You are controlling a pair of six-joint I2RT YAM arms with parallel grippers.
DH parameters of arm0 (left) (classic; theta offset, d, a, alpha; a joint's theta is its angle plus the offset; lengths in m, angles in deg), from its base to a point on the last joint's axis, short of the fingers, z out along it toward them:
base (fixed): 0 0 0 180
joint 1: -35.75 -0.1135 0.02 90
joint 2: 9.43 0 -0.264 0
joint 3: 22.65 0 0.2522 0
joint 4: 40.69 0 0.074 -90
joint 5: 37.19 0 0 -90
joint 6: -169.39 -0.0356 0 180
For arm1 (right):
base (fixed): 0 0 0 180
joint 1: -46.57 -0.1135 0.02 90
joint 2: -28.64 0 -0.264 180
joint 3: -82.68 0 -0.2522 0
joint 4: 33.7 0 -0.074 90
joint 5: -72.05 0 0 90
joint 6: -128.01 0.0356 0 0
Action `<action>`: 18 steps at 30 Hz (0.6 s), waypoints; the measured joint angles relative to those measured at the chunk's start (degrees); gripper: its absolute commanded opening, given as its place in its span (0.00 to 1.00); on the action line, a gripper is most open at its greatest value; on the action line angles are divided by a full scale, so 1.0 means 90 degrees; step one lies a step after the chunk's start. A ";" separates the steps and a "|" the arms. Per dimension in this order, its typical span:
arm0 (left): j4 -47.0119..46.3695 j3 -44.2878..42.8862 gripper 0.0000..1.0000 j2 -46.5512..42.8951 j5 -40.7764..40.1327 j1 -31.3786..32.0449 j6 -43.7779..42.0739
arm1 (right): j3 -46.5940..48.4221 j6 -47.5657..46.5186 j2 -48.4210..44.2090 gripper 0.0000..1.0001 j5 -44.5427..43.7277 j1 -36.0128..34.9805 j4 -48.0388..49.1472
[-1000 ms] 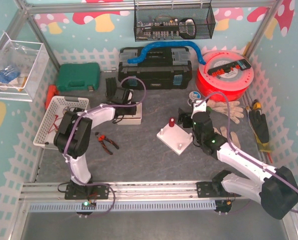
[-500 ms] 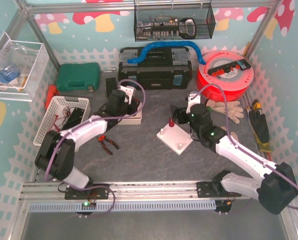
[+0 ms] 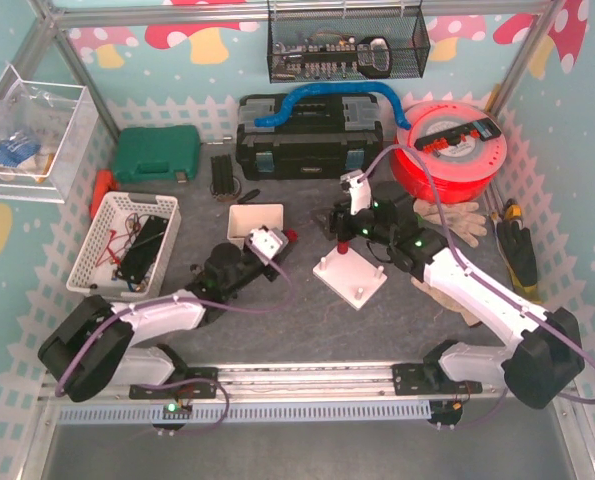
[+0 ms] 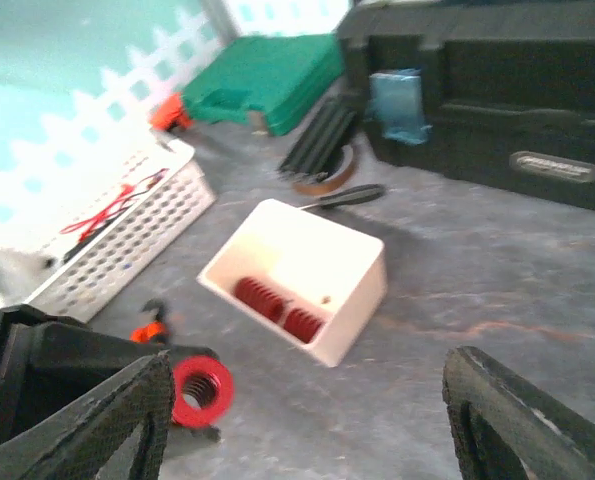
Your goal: Install the large spring
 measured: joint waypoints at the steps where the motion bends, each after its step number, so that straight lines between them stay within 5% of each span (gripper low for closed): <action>1: -0.0267 0.0180 0.06 -0.0049 0.0044 0.0063 -0.0155 | 0.0056 -0.0034 0.0063 0.68 0.0272 0.0000 -0.0019; 8: -0.1311 0.0537 0.04 -0.0112 0.0323 0.0323 -0.0833 | 0.0124 -0.0068 0.0537 0.63 0.1865 0.0000 -0.0022; 18: -0.1562 0.0537 0.04 -0.0117 0.0401 0.0481 -0.1127 | 0.0121 -0.0036 0.0882 0.57 0.2866 0.0005 0.0141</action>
